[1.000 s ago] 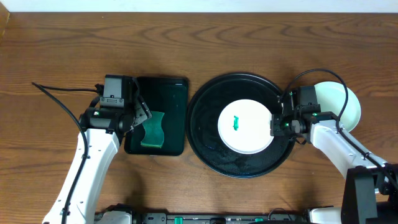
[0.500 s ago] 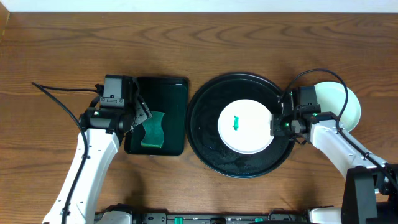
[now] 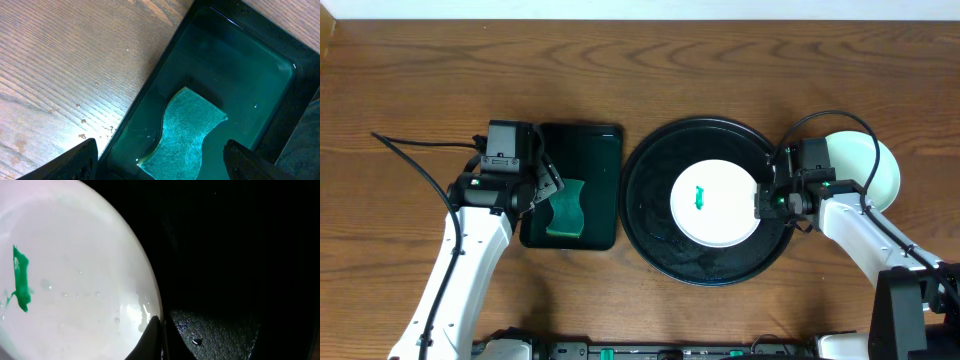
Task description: Clean dirty plates on tray and stack at the side
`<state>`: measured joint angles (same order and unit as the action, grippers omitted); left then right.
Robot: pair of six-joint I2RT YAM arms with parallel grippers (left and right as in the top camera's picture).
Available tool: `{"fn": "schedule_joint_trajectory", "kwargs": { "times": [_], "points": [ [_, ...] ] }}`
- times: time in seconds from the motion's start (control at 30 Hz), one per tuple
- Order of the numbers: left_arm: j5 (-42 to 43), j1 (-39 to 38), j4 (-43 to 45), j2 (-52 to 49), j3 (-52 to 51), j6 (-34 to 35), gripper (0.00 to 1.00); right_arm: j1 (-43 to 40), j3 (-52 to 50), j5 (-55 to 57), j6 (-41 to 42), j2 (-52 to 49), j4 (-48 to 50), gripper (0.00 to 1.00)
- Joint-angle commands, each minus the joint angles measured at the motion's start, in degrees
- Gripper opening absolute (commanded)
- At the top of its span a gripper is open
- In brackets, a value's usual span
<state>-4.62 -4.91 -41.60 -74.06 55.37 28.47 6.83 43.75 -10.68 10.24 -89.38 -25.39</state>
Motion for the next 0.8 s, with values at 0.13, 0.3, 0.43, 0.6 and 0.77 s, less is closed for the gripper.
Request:
{"fn": "schedule_joint_trajectory", "kwargs": {
  "times": [0.13, 0.3, 0.43, 0.6, 0.77],
  "points": [
    [2.8, 0.3, -3.4, 0.2, 1.0, -0.3, 0.8, 0.3, -0.4, 1.0, -0.1, 1.0, 0.2, 0.01],
    [8.3, -0.7, -5.3, 0.0, -1.1, -1.3, 0.7, 0.3, -0.4, 1.0, 0.0, 1.0, 0.3, 0.01],
    [8.8, -3.3, -7.3, -0.9, -1.8, -5.6, 0.55, 0.3, -0.4, 1.0, 0.0, 1.0, 0.3, 0.01],
    [11.1, -4.5, -12.8, -4.0, 3.5, -10.9, 0.5, 0.3, -0.4, 1.0, 0.0, 1.0, 0.3, 0.01],
    [11.7, -4.6, -17.6, -9.9, 10.6, -12.3, 0.51, 0.3, -0.4, 1.0, 0.0, 1.0, 0.3, 0.01]
  ]
}}
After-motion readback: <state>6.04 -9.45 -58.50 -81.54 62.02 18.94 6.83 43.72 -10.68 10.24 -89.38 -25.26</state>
